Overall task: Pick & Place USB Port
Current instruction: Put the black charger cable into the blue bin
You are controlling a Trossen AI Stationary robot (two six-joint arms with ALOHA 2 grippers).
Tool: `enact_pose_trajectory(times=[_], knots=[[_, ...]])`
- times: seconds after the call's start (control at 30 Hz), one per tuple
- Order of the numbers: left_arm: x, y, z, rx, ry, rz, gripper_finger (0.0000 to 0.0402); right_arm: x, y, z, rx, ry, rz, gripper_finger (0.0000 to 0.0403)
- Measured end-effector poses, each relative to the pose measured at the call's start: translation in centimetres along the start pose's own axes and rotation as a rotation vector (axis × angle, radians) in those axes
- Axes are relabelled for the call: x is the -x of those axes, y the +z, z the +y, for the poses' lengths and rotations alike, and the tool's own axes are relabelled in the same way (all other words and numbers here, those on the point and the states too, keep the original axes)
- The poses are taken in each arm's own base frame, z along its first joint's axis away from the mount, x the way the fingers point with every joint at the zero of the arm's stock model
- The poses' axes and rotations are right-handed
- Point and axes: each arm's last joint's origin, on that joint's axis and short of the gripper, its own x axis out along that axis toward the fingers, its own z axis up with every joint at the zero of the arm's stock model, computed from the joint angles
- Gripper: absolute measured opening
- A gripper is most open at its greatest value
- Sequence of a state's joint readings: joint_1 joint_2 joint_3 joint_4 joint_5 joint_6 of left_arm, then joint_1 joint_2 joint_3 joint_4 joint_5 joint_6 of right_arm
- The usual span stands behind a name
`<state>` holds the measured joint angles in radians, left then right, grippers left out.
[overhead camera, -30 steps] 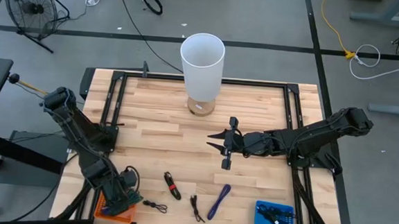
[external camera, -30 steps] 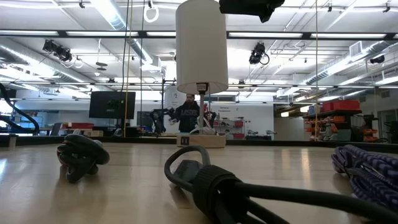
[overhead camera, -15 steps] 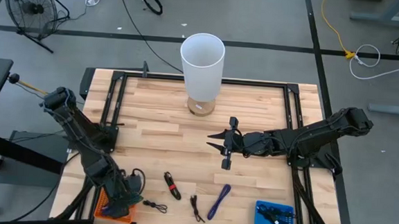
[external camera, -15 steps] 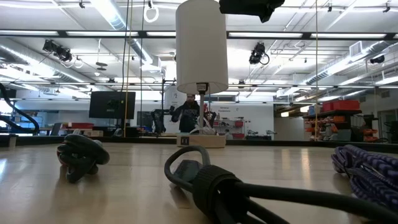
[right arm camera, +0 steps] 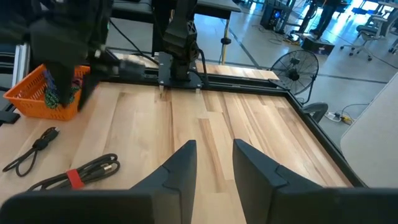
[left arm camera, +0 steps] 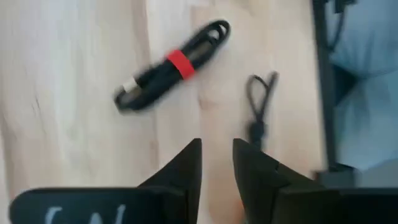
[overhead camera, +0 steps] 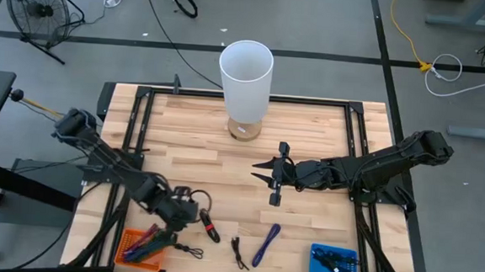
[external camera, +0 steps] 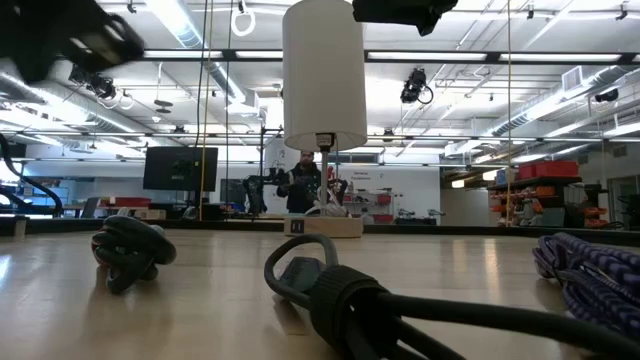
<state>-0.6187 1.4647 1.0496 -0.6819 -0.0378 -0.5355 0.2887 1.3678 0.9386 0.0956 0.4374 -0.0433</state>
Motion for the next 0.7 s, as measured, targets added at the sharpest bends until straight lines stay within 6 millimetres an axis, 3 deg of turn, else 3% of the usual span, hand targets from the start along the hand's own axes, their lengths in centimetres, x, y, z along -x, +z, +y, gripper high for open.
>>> enact_pose_trajectory(times=[0.23,0.4,0.7], knots=[[-4.1,1.4,1.7,-0.192,0.064,0.037,0.0145,0.0,0.0,0.0,0.000,0.000,0.000,0.0104],[-5.8,2.0,2.1,-0.311,0.071,0.029,0.0182,0.0,0.0,0.0,0.000,0.000,0.000,0.0104],[-8.0,2.4,2.7,-0.399,0.164,0.014,0.0186,0.0,0.0,0.0,0.000,-0.001,0.001,0.0104]])
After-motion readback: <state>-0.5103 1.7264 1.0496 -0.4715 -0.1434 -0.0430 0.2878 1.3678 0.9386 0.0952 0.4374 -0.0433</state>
